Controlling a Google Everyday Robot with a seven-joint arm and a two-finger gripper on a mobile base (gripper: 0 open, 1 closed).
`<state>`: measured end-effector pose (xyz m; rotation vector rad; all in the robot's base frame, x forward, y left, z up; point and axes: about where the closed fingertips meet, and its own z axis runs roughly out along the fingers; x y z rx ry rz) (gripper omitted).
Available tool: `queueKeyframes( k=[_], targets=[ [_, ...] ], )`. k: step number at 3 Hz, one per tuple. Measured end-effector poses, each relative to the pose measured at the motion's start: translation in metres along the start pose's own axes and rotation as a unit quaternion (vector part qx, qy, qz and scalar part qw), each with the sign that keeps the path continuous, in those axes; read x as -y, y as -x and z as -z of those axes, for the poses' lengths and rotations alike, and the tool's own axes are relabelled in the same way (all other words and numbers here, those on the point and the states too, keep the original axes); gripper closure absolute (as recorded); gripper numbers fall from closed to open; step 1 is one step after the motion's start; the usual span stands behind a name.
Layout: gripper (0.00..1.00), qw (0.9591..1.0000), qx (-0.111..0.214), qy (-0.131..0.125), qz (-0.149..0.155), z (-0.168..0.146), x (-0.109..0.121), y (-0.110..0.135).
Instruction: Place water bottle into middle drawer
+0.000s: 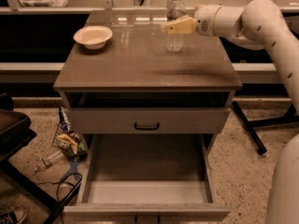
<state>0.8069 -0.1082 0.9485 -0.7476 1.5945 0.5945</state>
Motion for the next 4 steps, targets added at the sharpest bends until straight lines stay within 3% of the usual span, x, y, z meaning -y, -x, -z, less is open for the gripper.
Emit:
queueKeyframes(
  k=[1,2,4],
  targets=[
    [0.00,0.9999,0.012,0.006,-0.009,-0.021,0.008,-0.012],
    [0.18,0.9996,0.020,0.009,-0.018,-0.046,0.010,-0.017],
    [0.64,0.9995,0.020,0.014,-0.019,-0.054,0.006,-0.018]
  ],
)
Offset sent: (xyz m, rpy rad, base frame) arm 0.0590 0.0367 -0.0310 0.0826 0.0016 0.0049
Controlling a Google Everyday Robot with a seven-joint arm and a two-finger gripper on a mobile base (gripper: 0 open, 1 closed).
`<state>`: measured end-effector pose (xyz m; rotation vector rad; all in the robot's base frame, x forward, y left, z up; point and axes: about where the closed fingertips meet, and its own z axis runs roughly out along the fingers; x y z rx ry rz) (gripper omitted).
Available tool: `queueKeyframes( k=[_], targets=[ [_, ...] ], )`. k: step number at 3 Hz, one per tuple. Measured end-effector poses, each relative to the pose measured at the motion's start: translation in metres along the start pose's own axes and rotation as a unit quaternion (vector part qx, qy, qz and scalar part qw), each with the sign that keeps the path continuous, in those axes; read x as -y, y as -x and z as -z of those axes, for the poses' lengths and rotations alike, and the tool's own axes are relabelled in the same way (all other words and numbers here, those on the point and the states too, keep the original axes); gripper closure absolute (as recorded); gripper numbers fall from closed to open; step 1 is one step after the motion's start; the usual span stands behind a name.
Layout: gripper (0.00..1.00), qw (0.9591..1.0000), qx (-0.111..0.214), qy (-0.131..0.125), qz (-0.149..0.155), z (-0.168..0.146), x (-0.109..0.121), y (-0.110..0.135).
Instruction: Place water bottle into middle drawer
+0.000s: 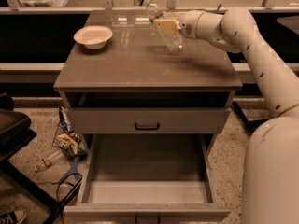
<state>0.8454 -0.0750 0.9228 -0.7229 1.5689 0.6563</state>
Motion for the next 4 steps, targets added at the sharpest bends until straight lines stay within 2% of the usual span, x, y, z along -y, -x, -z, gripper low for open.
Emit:
queueKeyframes(
  k=[1,2,3,4],
  targets=[
    [0.95,1.0000,0.000,0.003,-0.001,-0.004,-0.003,-0.001],
    [1.00,1.0000,0.000,0.004,-0.001,-0.005,-0.004,-0.001],
    [1.00,1.0000,0.001,0.004,0.001,-0.005,-0.003,0.004],
    [1.00,0.9999,0.006,0.001,0.011,-0.004,0.001,0.030]
  ],
)
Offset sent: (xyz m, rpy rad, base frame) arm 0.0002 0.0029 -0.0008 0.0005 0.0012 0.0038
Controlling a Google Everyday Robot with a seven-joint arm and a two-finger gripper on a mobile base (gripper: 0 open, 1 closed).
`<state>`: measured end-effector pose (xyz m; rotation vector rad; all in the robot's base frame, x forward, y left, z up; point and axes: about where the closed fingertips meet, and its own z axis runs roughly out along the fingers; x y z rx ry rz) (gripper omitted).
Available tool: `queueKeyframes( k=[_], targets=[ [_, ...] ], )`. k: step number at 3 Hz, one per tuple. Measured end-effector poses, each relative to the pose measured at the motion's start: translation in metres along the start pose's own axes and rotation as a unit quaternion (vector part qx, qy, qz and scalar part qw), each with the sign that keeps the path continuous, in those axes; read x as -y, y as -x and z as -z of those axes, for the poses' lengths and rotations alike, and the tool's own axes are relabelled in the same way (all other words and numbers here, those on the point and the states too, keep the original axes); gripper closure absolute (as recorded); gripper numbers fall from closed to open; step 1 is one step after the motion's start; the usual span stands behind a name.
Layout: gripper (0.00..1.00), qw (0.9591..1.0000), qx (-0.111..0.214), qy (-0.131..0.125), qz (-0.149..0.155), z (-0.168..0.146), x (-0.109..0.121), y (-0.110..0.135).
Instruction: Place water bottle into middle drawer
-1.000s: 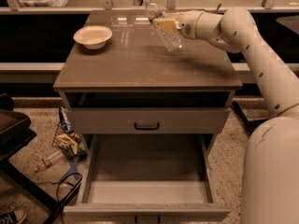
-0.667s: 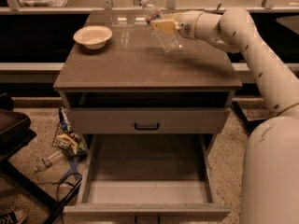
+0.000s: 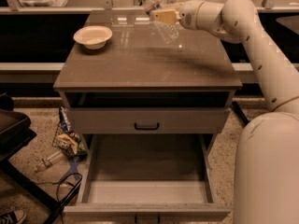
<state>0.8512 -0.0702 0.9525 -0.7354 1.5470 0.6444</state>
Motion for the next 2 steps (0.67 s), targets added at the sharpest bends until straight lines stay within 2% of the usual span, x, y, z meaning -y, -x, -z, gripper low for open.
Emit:
queueKeyframes(
  k=[1,2],
  targets=[
    [1.00,0.9995,0.028,-0.013,0.012,0.038,-0.003,0.044],
    [1.00,0.9985,0.048,-0.023,0.016,0.101,-0.033,0.073]
  ],
)
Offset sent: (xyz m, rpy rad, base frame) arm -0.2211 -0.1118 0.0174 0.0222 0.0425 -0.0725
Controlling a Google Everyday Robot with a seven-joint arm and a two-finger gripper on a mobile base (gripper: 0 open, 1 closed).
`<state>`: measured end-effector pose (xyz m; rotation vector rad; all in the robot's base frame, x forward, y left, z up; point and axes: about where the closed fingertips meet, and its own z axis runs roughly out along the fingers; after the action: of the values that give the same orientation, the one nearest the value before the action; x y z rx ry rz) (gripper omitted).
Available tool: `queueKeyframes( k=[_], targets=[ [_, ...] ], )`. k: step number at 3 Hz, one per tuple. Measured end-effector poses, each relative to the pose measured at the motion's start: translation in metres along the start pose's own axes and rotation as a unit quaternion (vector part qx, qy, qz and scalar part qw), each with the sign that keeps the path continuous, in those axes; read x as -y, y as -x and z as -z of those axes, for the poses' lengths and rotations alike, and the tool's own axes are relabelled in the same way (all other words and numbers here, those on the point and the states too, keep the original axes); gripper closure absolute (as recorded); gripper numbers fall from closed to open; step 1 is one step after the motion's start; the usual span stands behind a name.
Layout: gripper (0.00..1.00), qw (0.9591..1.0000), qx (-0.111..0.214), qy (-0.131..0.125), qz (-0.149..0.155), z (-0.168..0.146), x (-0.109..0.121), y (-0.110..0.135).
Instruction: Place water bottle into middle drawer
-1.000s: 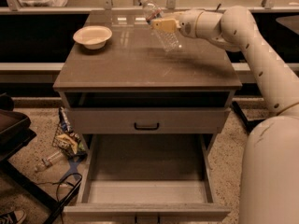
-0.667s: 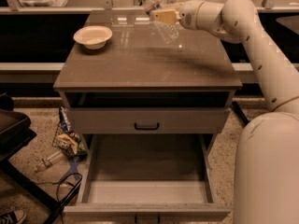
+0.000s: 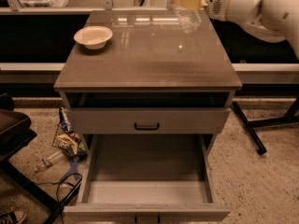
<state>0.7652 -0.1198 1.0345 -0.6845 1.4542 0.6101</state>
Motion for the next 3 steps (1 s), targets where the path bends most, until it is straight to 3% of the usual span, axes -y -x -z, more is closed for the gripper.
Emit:
queueKeyframes(
  k=[1,2,3],
  targets=[
    [1.00,0.9996,-0.023,0.010,-0.010,0.087,-0.066,0.014],
    [1.00,0.9902,-0.128,0.020,-0.052,0.152,-0.102,-0.050],
    [1.00,0.9620,-0.245,0.040,-0.114,0.209,-0.141,-0.135]
  ],
)
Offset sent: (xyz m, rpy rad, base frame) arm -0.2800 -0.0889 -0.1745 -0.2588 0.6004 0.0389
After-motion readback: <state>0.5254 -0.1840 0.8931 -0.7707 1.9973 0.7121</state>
